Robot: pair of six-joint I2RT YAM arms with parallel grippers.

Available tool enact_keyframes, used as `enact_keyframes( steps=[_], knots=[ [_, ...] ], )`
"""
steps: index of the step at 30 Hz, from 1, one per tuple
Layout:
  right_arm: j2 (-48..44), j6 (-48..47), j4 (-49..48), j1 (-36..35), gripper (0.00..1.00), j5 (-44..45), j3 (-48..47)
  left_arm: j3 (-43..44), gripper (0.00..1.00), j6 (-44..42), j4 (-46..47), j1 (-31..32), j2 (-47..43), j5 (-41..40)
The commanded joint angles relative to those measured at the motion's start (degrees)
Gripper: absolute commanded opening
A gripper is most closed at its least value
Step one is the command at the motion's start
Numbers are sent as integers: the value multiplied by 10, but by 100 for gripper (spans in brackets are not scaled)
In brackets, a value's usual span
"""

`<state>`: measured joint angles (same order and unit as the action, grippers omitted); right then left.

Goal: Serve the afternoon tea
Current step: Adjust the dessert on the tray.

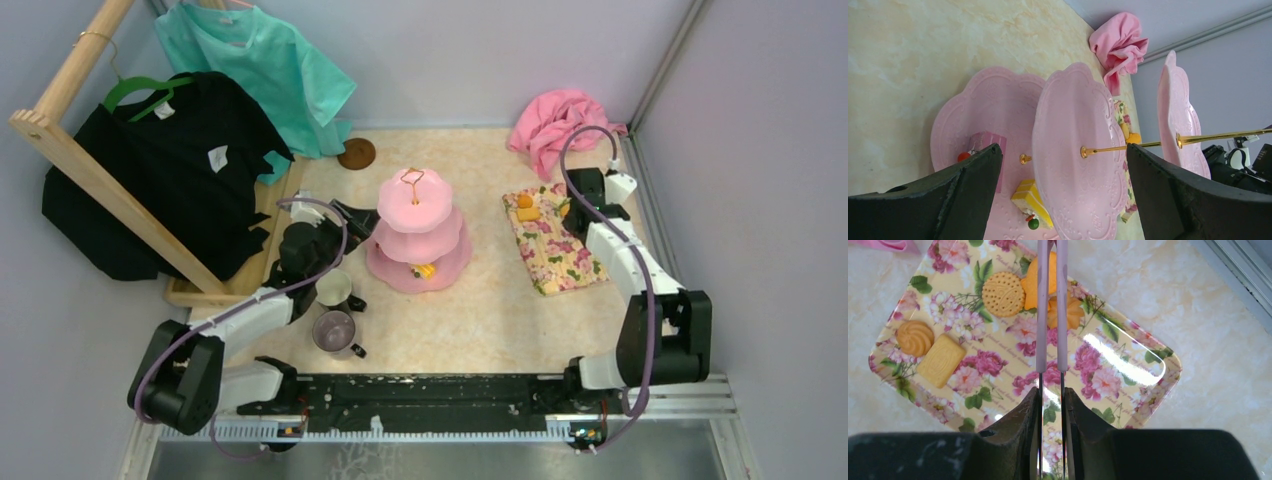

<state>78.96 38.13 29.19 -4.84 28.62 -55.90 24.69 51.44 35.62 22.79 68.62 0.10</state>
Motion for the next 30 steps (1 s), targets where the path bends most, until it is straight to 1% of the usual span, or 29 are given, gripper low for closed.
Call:
enact_keyframes(
  steps=[1,7,13,20,30],
  knots=[
    [11,11,-22,25,0,6,-6,3,98,3,34,2,10,13],
    [37,10,-45,61,0,-48,4,2,98,7,37,2,9,14],
    [64,0,-67,77,0,-92,3,-3,98,6,32,2,3,11],
    [92,-6,-70,78,0,-119,-11,-5,98,4,27,2,-2,9],
    [94,-16,-88,81,0,-158,4,-11,98,2,23,2,-8,8]
  ],
)
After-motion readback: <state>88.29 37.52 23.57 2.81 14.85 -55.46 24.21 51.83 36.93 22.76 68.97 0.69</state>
